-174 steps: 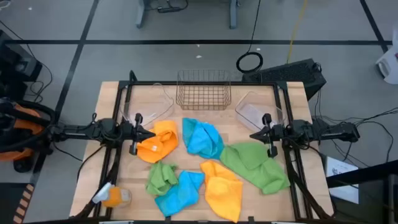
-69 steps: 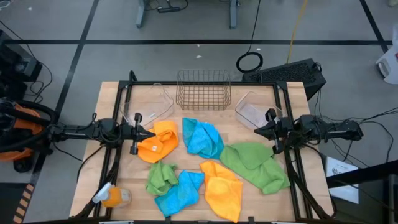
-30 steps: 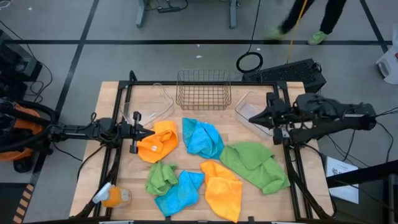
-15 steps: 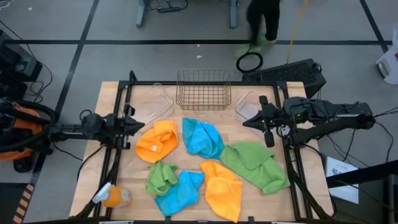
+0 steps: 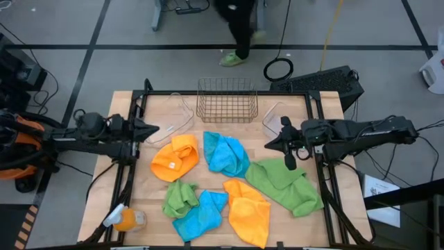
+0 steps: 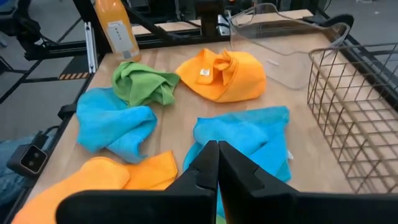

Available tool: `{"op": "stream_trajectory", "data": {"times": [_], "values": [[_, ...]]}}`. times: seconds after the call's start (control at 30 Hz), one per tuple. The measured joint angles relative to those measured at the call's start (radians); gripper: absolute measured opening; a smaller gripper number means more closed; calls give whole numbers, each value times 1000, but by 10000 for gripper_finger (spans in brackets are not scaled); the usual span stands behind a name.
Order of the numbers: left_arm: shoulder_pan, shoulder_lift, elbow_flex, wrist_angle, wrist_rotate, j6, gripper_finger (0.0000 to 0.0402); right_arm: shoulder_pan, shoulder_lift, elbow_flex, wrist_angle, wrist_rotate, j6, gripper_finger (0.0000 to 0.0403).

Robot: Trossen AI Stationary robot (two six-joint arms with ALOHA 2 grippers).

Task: Sort microfiber towel by color & place in baskets
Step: Put the right green towel into the right transparent bin

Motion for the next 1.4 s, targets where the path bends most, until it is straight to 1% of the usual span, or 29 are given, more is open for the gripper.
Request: {"op": "stream_trajectory", "data": {"times": [0.1, 0.2, 0.3, 0.43, 0.57, 0.63, 0.8, 0.97, 1.07, 1.13, 1.2, 1.3, 1.4], "values": [[0, 98, 60, -43, -7, 19, 7, 0, 0, -55, 54, -1, 20, 0], [0, 201, 87, -51, -7, -18, 19, 0, 0, -103, 95, -1, 61, 0], [-1, 294, 93, -45, -7, -59, 42, 0, 0, -142, 119, -1, 92, 0], [-6, 382, 94, -45, -6, -82, 71, 0, 0, -170, 122, -1, 134, 0], [-30, 462, 94, -43, 28, -95, 86, 7, 0, -185, 121, 0, 172, 0], [-43, 499, 94, -41, 45, -109, 88, 24, 5, -186, 119, 0, 185, 0], [-76, 595, 94, -29, 46, -109, 89, 99, 25, -186, 120, 0, 202, 0], [-102, 667, 94, 105, 45, -109, 89, 187, 60, -186, 112, 3, 212, 0], [-116, 712, 94, 169, 44, -109, 89, 234, 98, -186, 85, 4, 301, 3], [-127, 740, 94, 188, 44, -109, 89, 260, 132, -186, 80, 11, 351, 13], [-133, 770, 94, 195, 44, -109, 89, 289, 173, -186, 80, 37, 368, 30], [-141, 814, 94, 194, 44, -110, 89, 321, 235, -186, 81, 81, 369, 69], [-151, 858, 94, 196, 42, -110, 89, 340, 285, -186, 81, 114, 374, 117]]}}
